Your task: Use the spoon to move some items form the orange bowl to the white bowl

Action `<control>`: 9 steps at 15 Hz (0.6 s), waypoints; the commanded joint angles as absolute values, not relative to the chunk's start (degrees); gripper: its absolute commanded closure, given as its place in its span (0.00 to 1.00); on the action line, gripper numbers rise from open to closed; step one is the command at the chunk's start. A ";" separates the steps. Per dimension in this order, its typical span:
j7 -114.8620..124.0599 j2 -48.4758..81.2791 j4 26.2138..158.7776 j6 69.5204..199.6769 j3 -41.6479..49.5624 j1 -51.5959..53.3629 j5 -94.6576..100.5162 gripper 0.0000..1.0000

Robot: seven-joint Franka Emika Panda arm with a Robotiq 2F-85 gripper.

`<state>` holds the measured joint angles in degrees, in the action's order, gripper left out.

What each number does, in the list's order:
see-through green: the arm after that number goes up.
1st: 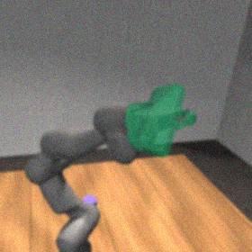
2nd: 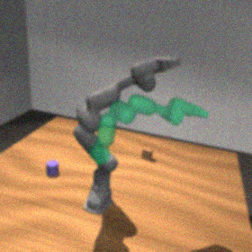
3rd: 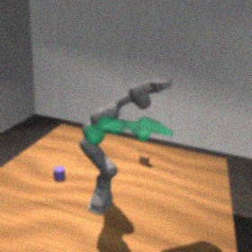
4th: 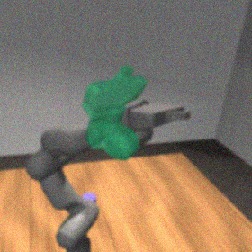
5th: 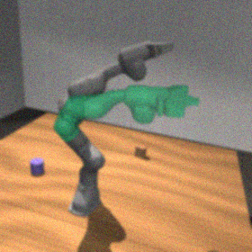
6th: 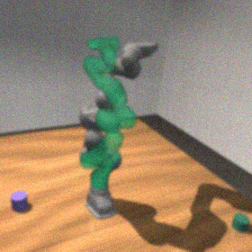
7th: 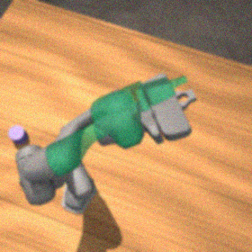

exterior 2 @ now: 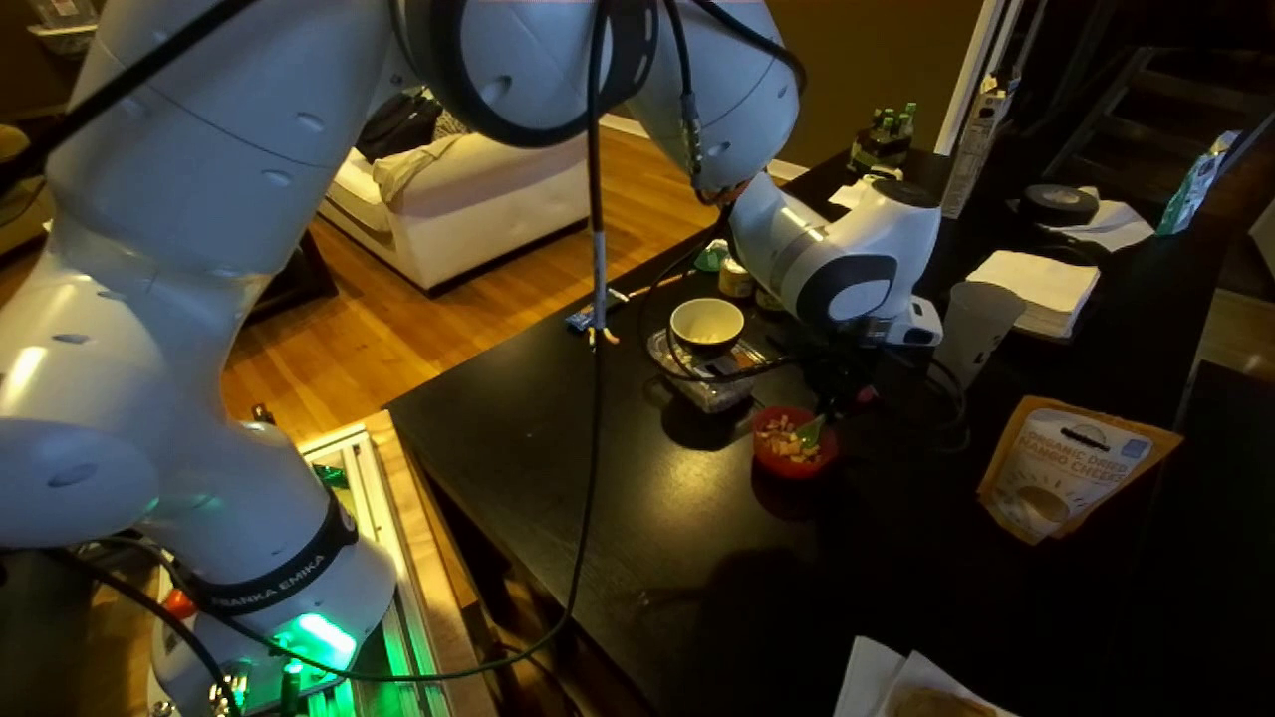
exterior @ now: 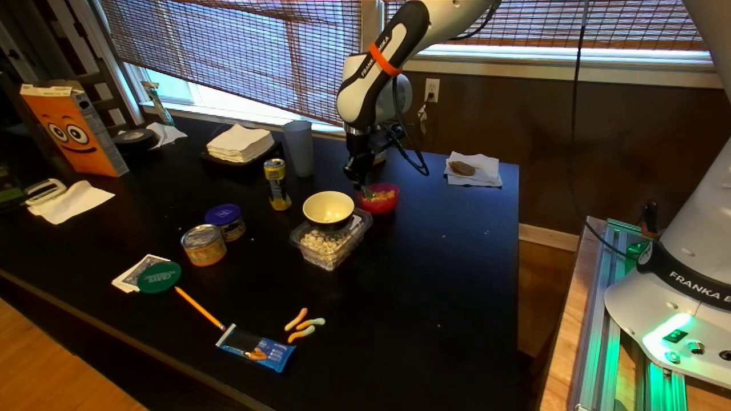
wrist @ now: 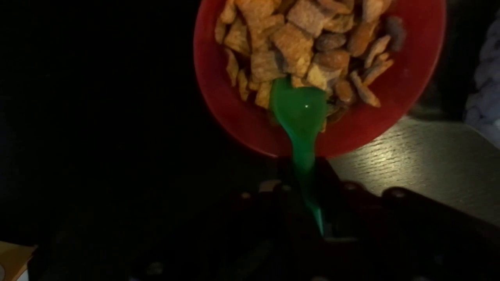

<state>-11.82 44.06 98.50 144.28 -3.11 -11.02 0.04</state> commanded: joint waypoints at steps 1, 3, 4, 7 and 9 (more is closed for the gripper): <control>-13.10 42.66 98.77 140.73 -2.67 -10.77 -0.50 0.95; -13.09 42.19 98.90 139.73 -2.56 -10.67 -0.45 0.95; -13.06 41.91 98.95 139.12 -2.49 -10.61 -0.43 0.95; -13.16 41.62 98.76 137.95 -2.39 -10.57 -0.47 0.95; -13.31 41.77 98.62 137.59 -2.39 -10.64 -0.54 0.95</control>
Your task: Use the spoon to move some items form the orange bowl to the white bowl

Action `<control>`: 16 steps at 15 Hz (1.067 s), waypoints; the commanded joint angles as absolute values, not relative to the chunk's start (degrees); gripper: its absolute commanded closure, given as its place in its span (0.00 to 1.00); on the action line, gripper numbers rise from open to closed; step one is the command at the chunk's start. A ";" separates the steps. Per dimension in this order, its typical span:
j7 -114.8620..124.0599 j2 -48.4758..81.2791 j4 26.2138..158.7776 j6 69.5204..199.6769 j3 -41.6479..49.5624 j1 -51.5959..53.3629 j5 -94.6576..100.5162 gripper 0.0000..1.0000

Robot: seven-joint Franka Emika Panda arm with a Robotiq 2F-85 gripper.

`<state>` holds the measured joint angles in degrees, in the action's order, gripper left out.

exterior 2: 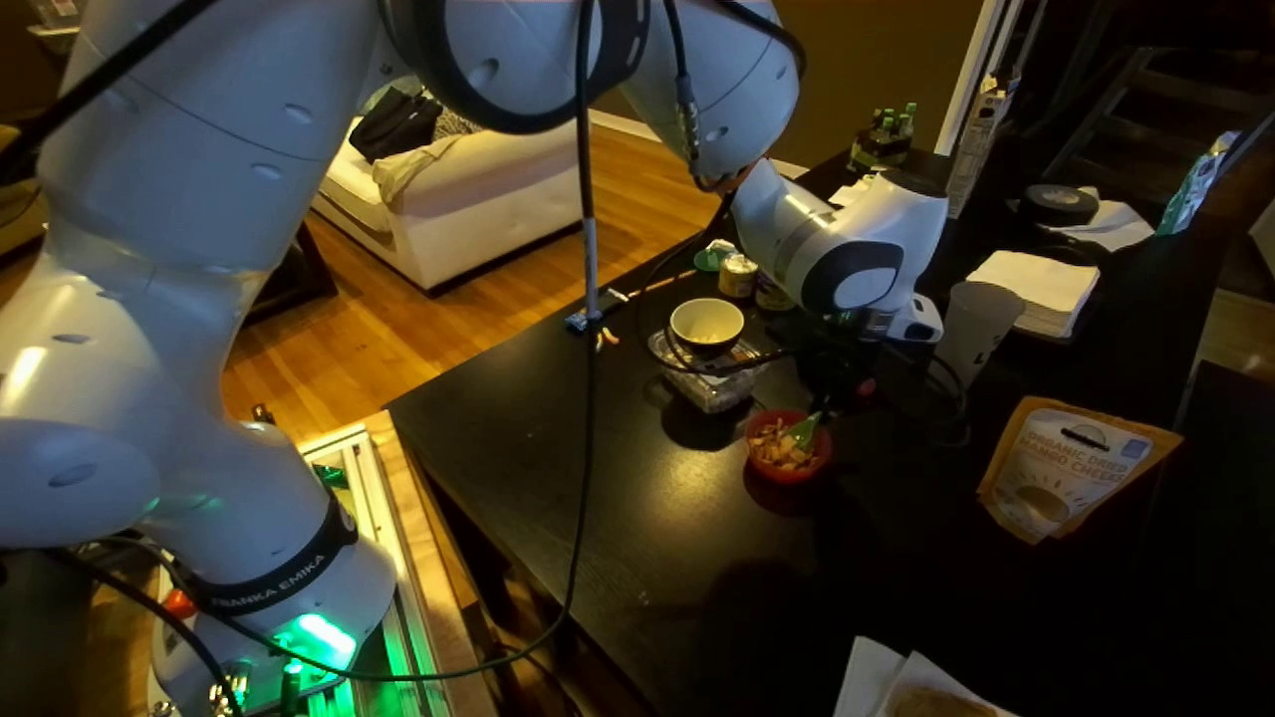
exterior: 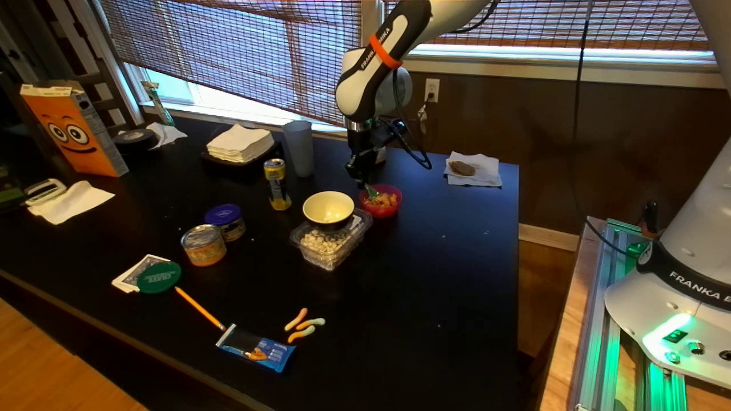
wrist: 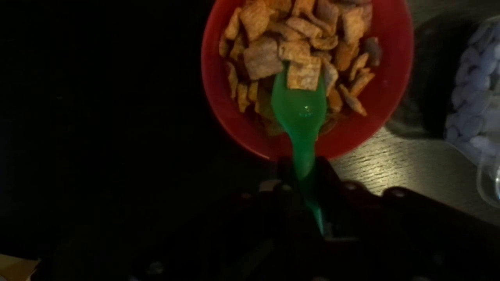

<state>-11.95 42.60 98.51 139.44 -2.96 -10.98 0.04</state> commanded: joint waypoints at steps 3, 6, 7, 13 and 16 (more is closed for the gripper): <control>-14.28 42.70 98.31 138.62 -2.76 -11.22 -0.98 0.95; -16.27 43.39 98.40 139.88 -3.61 -12.18 -1.71 0.95; -16.70 43.56 98.37 139.78 -3.64 -12.31 -1.74 0.95; -19.45 43.65 98.54 139.52 -4.31 -13.45 -2.69 0.95; -19.73 42.99 98.67 137.60 -4.07 -13.34 -2.45 0.95</control>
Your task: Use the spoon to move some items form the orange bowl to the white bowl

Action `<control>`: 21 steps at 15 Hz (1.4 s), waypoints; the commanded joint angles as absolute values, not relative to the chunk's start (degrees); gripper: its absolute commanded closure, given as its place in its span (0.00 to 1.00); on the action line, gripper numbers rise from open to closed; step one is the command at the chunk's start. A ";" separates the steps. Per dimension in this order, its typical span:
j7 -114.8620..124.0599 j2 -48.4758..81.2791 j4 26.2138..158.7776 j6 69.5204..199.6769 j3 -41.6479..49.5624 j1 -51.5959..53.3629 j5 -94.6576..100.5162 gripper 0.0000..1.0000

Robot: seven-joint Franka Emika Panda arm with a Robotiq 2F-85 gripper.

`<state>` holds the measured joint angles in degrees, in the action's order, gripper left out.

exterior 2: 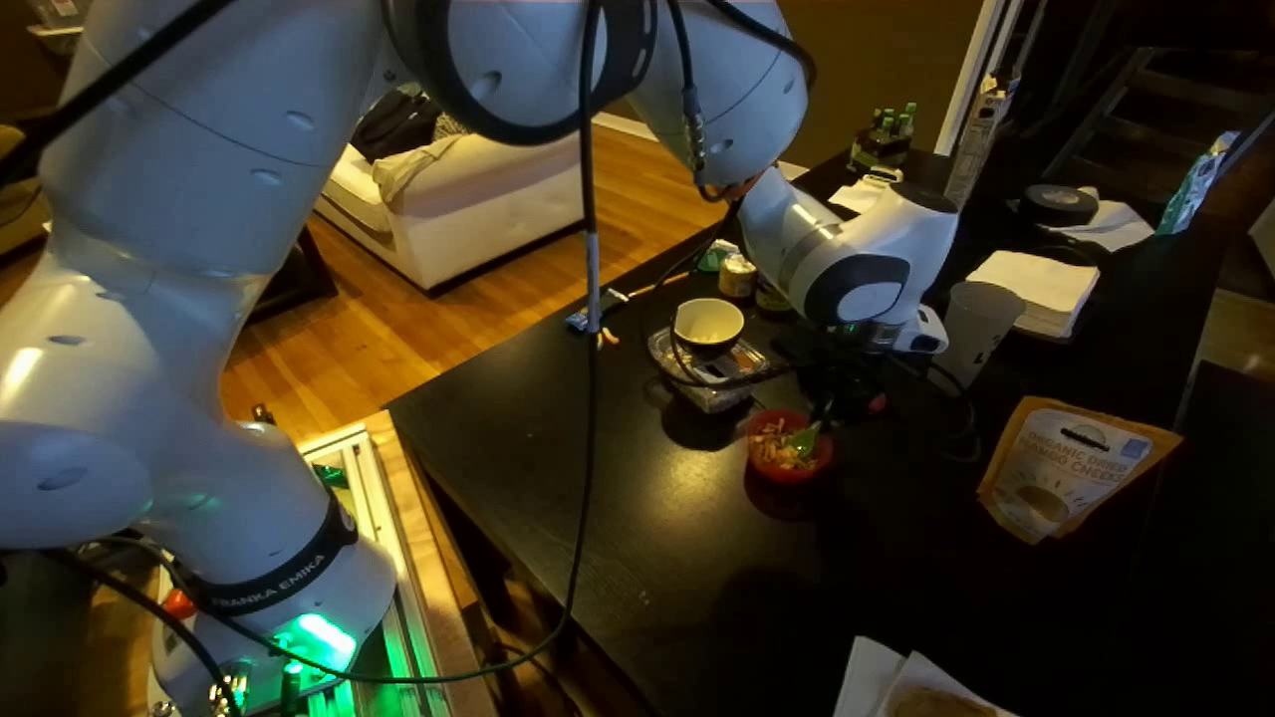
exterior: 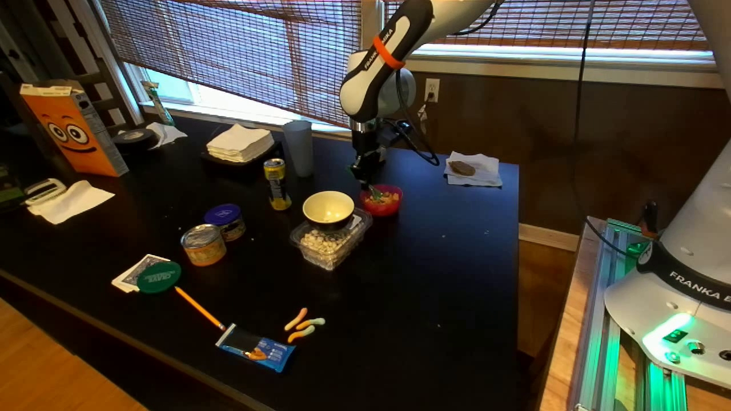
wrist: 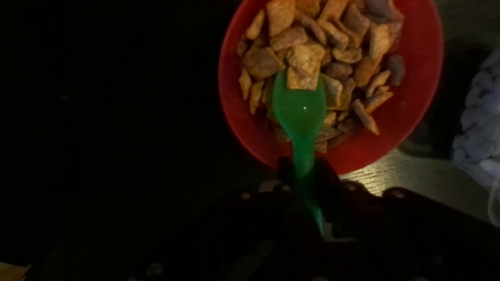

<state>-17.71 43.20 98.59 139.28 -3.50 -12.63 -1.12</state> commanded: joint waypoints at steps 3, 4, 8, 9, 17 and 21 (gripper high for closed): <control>-20.13 42.93 98.87 137.68 -4.09 -13.24 -2.33 0.95; -20.27 42.89 98.82 136.82 -4.16 -13.26 -2.38 0.95; -20.13 42.37 98.76 133.43 -3.69 -12.72 -1.92 0.95; -19.93 42.21 98.76 132.62 -3.51 -12.52 -1.76 0.95; -19.32 40.72 98.93 128.84 -3.25 -11.78 -1.79 0.95; -17.90 39.63 99.29 127.30 -2.42 -10.56 -1.08 0.95</control>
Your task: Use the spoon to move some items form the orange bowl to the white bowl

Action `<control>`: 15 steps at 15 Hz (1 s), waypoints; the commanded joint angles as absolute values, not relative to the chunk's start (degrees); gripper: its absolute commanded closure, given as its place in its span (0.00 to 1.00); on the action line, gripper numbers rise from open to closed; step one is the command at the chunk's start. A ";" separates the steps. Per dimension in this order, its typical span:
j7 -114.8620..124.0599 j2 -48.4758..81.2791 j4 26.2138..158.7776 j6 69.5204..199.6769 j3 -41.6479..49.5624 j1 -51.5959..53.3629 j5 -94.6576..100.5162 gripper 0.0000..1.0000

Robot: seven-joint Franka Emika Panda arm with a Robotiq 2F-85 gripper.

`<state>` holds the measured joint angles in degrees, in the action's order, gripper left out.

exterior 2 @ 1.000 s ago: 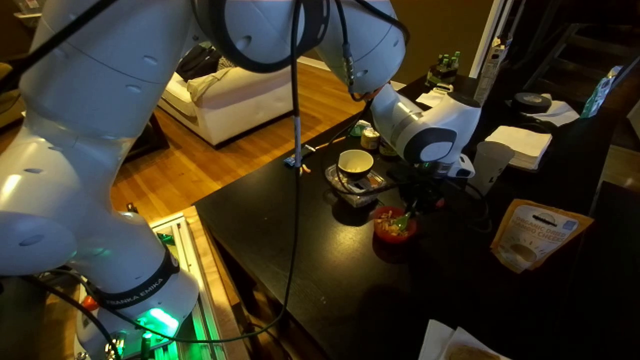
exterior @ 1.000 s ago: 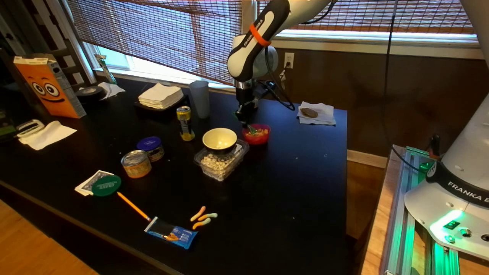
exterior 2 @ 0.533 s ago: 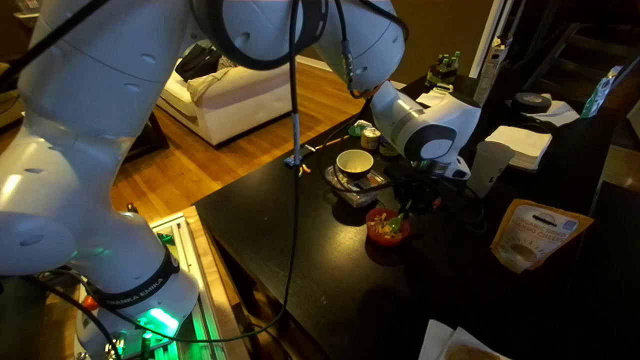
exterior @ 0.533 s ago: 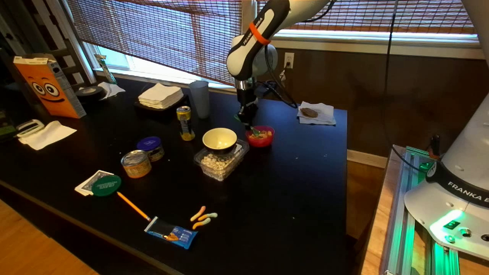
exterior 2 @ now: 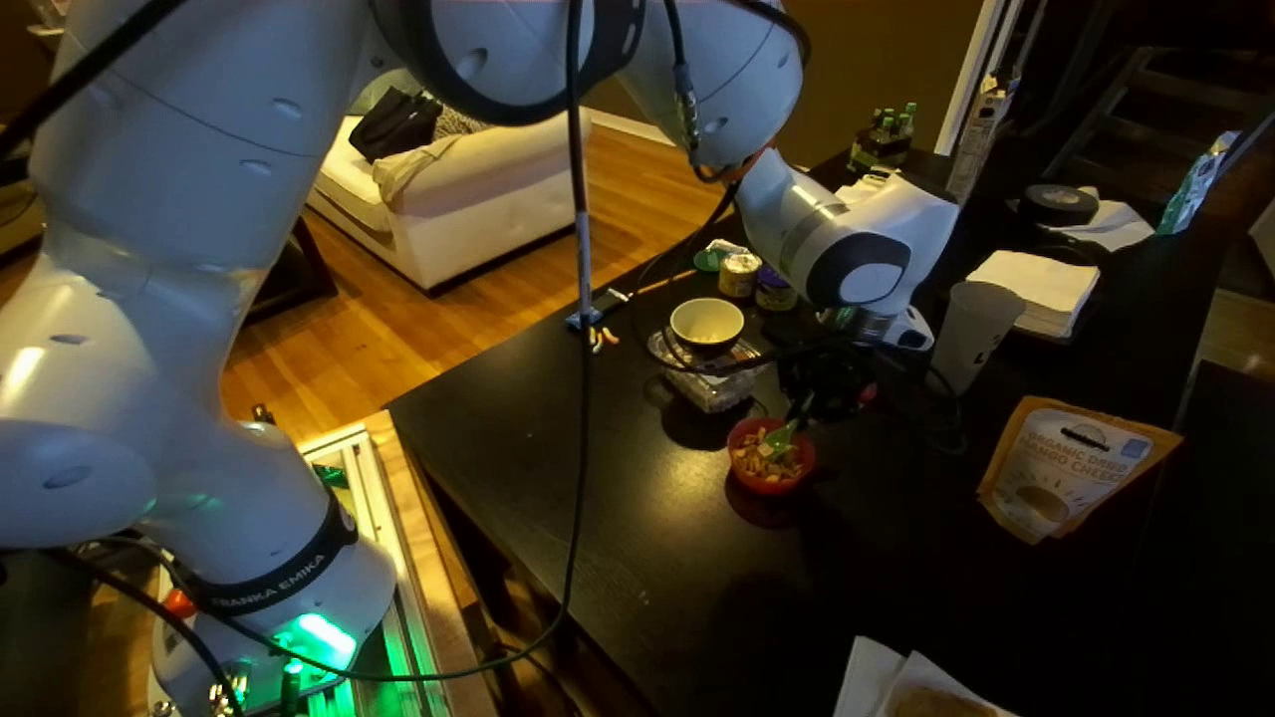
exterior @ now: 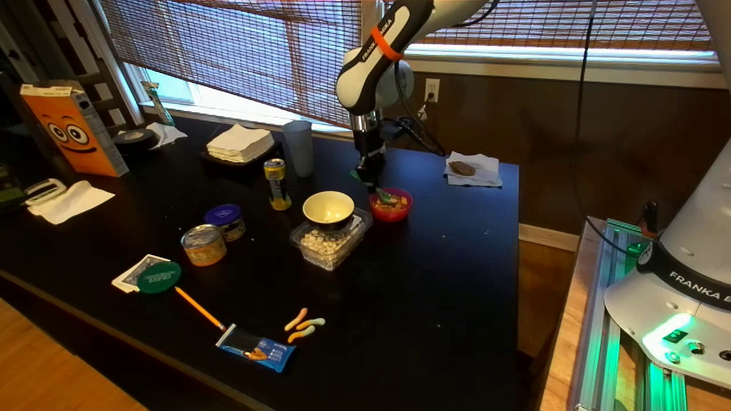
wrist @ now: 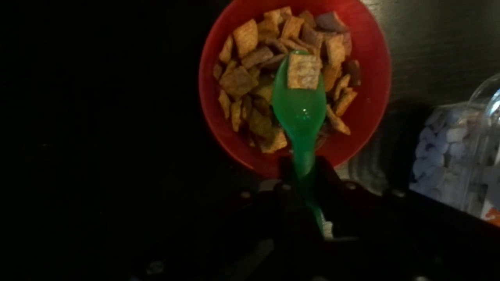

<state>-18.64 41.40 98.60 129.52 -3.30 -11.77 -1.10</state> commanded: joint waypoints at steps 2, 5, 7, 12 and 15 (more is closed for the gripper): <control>-17.23 38.66 99.67 126.63 -2.59 -10.27 -1.65 0.95; -16.72 36.03 100.86 125.05 -3.22 -9.80 -2.52 0.95; -16.01 34.19 101.48 123.94 -3.22 -9.20 -2.60 0.95; -17.05 30.90 101.48 119.60 -4.91 -8.57 -5.82 0.95; -17.70 30.24 100.82 116.54 -6.42 -8.26 -9.54 0.95</control>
<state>-16.64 32.37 99.53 119.10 -5.47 -8.59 -5.66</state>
